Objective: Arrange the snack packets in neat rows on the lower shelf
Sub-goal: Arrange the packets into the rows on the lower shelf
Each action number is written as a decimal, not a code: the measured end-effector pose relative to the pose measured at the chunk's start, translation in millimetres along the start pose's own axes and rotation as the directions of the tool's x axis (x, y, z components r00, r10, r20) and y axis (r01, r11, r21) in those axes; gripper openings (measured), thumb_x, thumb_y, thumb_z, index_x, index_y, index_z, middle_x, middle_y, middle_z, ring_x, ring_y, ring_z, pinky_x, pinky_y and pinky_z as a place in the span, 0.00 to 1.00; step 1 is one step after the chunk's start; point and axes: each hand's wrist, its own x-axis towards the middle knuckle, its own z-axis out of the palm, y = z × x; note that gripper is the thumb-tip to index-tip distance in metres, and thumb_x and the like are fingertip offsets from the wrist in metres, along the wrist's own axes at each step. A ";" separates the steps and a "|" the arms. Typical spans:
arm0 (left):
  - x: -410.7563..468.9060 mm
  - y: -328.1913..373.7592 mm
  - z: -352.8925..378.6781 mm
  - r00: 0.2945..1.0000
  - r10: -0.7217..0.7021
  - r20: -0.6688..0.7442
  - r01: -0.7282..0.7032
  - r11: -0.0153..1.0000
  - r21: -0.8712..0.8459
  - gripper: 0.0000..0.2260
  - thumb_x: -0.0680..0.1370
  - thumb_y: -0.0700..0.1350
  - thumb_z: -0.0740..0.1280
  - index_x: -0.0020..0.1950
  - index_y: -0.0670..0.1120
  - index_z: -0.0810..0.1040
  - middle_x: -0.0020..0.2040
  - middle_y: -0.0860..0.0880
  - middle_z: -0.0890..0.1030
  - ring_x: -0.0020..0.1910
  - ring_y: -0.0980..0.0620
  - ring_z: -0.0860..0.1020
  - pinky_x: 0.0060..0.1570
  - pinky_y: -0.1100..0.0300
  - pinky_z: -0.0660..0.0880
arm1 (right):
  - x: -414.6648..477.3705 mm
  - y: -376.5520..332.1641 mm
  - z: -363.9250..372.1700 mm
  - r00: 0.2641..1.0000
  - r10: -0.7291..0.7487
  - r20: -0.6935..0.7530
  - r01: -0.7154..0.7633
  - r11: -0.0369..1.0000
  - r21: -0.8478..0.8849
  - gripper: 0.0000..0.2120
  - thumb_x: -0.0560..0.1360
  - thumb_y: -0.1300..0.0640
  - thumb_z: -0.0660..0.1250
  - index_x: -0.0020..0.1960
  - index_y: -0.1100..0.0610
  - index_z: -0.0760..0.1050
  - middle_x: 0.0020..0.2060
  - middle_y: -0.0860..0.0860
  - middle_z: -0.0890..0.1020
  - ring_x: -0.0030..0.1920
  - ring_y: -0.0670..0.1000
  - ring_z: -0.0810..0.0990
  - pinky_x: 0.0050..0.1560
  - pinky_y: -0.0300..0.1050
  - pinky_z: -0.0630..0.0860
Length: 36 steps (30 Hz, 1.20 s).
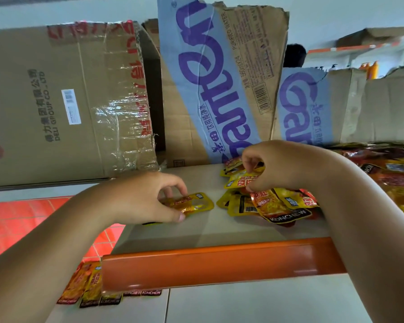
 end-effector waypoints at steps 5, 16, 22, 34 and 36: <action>3.0 5.1 6.8 0.997 0.030 -0.075 -0.035 0.998 -0.058 0.19 0.68 0.63 0.78 0.54 0.68 0.77 0.49 0.70 0.79 0.46 0.64 0.78 0.54 0.54 0.78 | 0.1 1.3 -0.8 1.000 0.013 -0.006 -0.013 1.000 0.016 0.15 0.68 0.43 0.77 0.48 0.43 0.75 0.50 0.40 0.78 0.50 0.43 0.76 0.50 0.48 0.76; -7.4 -17.0 -8.5 0.997 0.040 0.060 -0.032 0.990 -0.136 0.24 0.62 0.59 0.83 0.53 0.64 0.79 0.50 0.59 0.82 0.49 0.59 0.81 0.56 0.51 0.80 | -0.9 -19.7 -10.8 0.988 -0.013 -0.153 0.012 1.000 -0.011 0.12 0.68 0.46 0.77 0.46 0.43 0.75 0.43 0.42 0.77 0.44 0.43 0.76 0.42 0.45 0.71; -26.8 -45.7 -24.8 0.996 0.015 0.088 -0.009 0.998 -0.067 0.20 0.66 0.55 0.83 0.54 0.62 0.79 0.53 0.63 0.80 0.48 0.65 0.79 0.53 0.59 0.79 | -4.5 -53.8 -3.2 0.983 -0.002 -0.182 -0.009 0.998 -0.061 0.13 0.66 0.40 0.73 0.46 0.40 0.75 0.43 0.40 0.77 0.45 0.43 0.76 0.47 0.48 0.75; -84.2 -157.5 -16.4 0.981 0.080 -0.175 -0.107 0.983 -0.150 0.16 0.67 0.48 0.78 0.50 0.63 0.78 0.47 0.60 0.81 0.42 0.58 0.81 0.40 0.54 0.80 | 29.3 -184.6 65.6 0.983 0.038 -0.180 -0.058 0.992 -0.108 0.14 0.67 0.42 0.76 0.46 0.46 0.76 0.39 0.42 0.78 0.39 0.38 0.74 0.39 0.38 0.68; -92.7 -191.0 -7.9 0.962 0.104 -0.253 -0.145 0.978 -0.151 0.15 0.67 0.49 0.78 0.48 0.62 0.78 0.48 0.61 0.79 0.44 0.62 0.78 0.42 0.58 0.76 | 38.3 -212.8 78.4 0.980 0.054 -0.192 -0.077 0.991 -0.113 0.13 0.68 0.43 0.77 0.45 0.46 0.76 0.38 0.42 0.77 0.38 0.37 0.73 0.38 0.36 0.66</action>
